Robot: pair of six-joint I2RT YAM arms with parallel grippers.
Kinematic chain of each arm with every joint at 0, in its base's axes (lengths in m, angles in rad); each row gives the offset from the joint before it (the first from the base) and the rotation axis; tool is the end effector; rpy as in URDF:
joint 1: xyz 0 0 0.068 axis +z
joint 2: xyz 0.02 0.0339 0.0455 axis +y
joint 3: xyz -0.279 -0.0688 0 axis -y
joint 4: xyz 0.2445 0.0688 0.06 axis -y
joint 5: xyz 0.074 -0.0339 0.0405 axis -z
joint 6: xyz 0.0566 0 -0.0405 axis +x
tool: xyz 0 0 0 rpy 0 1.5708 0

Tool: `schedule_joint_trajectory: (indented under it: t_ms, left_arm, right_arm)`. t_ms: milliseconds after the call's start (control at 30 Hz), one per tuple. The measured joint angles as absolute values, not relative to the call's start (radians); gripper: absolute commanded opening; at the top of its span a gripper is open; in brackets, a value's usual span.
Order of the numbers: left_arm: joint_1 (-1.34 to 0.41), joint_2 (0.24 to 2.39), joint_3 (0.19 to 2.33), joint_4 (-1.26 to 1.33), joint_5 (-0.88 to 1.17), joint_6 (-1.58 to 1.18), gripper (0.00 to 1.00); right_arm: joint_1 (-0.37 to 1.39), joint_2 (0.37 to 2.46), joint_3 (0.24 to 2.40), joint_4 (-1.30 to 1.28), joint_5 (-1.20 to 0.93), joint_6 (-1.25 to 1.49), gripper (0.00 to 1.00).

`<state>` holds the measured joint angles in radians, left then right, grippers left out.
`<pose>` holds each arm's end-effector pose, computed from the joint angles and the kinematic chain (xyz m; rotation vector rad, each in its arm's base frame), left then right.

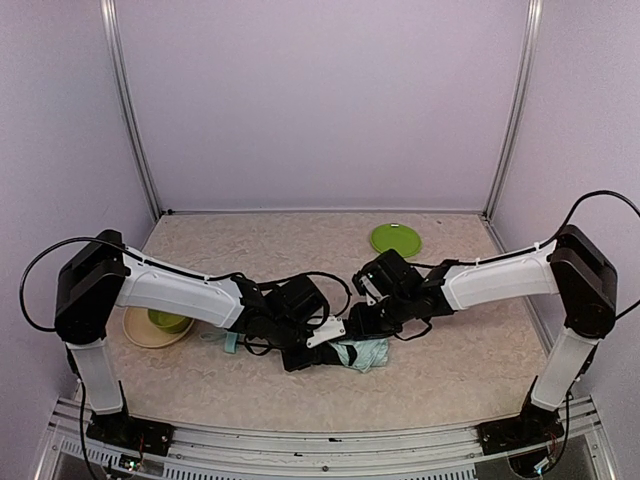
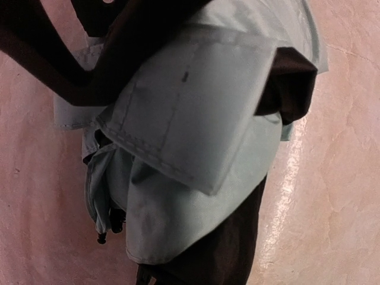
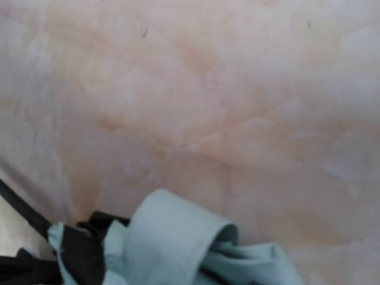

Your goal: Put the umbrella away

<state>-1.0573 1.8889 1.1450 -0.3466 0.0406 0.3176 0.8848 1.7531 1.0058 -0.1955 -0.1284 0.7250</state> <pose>0.1887 -0.3392 0.1413 1.7196 2.0732 -0.2894 0.2270 0.2887 0.1604 -0.2714 2.6842 0.7515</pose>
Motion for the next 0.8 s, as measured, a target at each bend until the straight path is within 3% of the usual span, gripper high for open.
schedule_joint_trajectory:
  t_ms: [800]
  left_arm:
    - [-1.057, 1.884, 1.145, -0.383, 0.044, 0.320, 0.00]
  right_arm:
    - [0.892, 1.748, 1.009, -0.179, -0.156, 0.644, 0.49]
